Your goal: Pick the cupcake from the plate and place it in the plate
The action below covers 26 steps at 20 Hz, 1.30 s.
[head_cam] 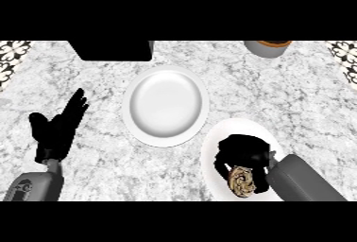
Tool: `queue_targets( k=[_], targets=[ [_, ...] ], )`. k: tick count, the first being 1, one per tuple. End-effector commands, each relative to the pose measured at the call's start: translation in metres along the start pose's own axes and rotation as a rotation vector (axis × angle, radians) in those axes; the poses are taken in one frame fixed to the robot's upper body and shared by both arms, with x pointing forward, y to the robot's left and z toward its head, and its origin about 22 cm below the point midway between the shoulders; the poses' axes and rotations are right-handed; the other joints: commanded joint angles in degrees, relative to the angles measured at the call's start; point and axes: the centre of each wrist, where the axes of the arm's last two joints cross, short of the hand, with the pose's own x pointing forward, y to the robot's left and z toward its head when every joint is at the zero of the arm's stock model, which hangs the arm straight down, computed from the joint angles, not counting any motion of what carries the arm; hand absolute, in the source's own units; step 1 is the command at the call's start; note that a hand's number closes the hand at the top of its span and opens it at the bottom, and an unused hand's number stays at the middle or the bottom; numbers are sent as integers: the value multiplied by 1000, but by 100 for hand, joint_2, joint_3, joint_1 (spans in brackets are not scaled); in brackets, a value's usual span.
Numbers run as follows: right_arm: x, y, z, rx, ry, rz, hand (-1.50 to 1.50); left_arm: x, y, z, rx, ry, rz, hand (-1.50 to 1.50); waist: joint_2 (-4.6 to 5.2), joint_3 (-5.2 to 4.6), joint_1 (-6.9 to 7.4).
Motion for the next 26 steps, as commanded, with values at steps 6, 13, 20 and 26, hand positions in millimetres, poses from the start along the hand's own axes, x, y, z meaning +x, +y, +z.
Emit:
queue_targets(
  k=[6, 13, 20, 26],
  targets=[
    [136, -17, -112, -342, 81, 59, 150, 4, -5, -4, -24, -9, -7, 0, 4, 74, 176],
    [189, -45, -101, -873, 152, 108, 150, 5, -10, -6, -19, 7, -3, 0, -19, 84, 164],
    [203, -64, -116, -1059, 369, 0, 150, -3, -8, 1, -38, -10, -6, 0, 74, 77, 275],
    [187, -88, -132, -1129, 448, -104, 150, 23, -8, -20, -23, -1, -8, 0, 98, 81, 137]
  ],
)
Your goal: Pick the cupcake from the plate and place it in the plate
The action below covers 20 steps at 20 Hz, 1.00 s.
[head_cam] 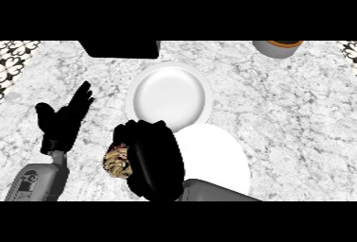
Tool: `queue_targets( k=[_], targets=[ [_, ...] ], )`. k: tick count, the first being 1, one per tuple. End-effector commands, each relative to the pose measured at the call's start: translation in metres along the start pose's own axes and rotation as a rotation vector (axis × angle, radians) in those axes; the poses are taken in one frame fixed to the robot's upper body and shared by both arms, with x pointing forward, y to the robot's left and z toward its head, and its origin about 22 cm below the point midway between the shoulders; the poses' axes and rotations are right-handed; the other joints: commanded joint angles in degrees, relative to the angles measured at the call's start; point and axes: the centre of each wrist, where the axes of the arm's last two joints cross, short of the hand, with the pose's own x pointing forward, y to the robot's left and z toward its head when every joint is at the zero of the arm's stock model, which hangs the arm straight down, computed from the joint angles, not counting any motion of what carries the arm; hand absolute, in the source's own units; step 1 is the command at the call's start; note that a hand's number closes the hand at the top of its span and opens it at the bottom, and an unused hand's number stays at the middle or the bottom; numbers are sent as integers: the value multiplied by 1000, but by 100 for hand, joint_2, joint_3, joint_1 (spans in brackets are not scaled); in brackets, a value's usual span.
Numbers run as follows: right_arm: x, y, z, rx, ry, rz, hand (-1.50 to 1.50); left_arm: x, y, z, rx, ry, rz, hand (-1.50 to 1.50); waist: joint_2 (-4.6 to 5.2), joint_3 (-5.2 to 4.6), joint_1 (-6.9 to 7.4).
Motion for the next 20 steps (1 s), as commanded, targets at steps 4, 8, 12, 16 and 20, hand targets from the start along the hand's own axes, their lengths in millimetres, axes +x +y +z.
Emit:
queue_targets(
  k=[4, 8, 12, 16, 20],
  targets=[
    [-38, 10, -51, -62, 116, 13, 150, -5, 4, 1, 19, 5, 0, 0, 23, 4, -88],
    [-46, 9, -72, -61, 159, 11, 150, -13, 14, 4, 16, 18, 2, 0, 19, 3, -90],
    [-85, 18, -81, 25, 163, 105, 150, -14, 2, 5, 22, 5, -5, 0, 25, 3, -131],
    [-122, 21, -90, 154, 198, 100, 150, -12, 14, 9, 6, -22, 8, 0, 58, 4, -29],
    [-135, 18, -91, 258, 273, -48, -150, -2, -5, 9, 21, -2, 15, 0, 34, 7, -68]
  ],
)
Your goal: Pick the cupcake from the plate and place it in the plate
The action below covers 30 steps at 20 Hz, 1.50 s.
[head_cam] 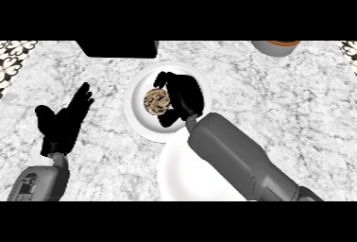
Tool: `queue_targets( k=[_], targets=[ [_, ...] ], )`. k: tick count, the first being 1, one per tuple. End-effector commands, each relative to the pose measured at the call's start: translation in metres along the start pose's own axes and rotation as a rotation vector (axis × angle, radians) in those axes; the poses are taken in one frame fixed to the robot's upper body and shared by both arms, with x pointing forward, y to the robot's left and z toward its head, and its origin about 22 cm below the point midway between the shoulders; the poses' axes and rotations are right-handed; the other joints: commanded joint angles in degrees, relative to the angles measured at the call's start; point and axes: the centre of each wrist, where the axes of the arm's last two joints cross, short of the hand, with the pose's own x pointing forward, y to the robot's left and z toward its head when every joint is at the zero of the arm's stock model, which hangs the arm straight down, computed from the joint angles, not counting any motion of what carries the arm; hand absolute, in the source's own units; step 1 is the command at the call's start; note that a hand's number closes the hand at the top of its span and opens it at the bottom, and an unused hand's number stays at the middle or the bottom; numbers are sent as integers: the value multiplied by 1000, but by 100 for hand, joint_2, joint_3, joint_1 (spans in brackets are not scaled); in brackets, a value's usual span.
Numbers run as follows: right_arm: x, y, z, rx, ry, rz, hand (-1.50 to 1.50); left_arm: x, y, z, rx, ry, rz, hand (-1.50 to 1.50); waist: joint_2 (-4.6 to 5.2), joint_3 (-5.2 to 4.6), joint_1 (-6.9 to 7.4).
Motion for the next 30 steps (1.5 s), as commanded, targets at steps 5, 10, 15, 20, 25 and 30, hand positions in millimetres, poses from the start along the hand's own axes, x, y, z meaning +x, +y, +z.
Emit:
queue_targets(
  k=[5, 10, 15, 20, 25, 30],
  targets=[
    [-40, 2, -15, 37, -138, -78, -150, 11, -11, 0, -2, 20, 9, 0, -2, 3, 21],
    [-13, -26, -20, -117, -348, -278, -150, -7, 9, -2, 3, 12, 3, 0, 2, 5, 3],
    [9, -42, -3, -79, -400, -529, -150, -14, 27, 3, 15, 30, 2, 0, -53, 0, -100],
    [-1, -49, 0, 76, -217, -728, -150, -30, 17, 11, 21, 12, 2, 0, -46, -3, -116],
    [-40, -70, 1, 129, -229, -804, -150, -13, -7, 6, 18, 16, 15, 0, -51, 0, -149],
    [-77, -62, -8, 78, -253, -805, -150, -3, 17, 2, 16, 11, 1, 0, -36, 0, -102]
  ],
)
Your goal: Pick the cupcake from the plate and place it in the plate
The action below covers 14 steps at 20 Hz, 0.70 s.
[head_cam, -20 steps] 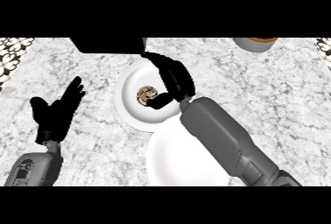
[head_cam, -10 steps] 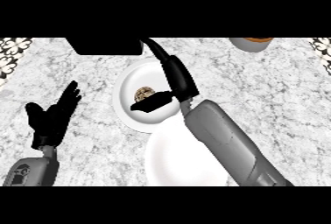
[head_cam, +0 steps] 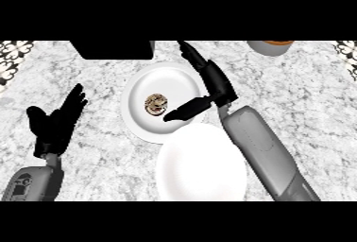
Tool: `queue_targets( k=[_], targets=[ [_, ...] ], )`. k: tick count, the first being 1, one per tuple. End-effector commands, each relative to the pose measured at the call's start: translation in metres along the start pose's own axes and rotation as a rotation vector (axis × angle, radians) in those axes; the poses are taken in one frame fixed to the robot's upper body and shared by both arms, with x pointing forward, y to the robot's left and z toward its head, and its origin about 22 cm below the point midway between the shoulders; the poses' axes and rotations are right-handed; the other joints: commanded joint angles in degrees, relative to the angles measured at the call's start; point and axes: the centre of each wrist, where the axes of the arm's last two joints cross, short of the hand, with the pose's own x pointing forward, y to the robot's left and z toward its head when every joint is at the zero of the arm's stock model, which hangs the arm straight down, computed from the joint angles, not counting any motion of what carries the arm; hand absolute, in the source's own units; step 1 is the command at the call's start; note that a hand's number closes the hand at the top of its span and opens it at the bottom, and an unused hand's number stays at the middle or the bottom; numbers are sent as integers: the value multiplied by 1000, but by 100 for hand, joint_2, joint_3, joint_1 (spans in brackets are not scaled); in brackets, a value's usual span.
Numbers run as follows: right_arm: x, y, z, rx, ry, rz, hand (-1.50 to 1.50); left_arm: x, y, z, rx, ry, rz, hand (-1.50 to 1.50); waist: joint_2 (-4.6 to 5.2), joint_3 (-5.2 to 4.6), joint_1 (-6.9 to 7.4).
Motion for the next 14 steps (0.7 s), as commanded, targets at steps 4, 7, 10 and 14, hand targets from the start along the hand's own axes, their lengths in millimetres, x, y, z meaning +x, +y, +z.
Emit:
queue_targets(
  k=[4, 7, 10, 14],
  targets=[
    [-19, -38, 6, -8, -7, -3, -150, 14, 3, 6, 2, 13, -21, 0, -1, 1, 18],
    [-14, -47, 16, -18, -10, 19, -150, 4, -19, -1, -12, 15, 21, 0, -4, -1, -18],
    [-27, -61, 9, -14, 0, 17, -150, -6, -15, 11, 5, -2, -12, 0, 3, 0, 16],
    [-39, -83, 15, -27, 3, 49, -150, -9, 1, 7, -6, 0, -2, 0, 11, -1, 28]
  ],
)
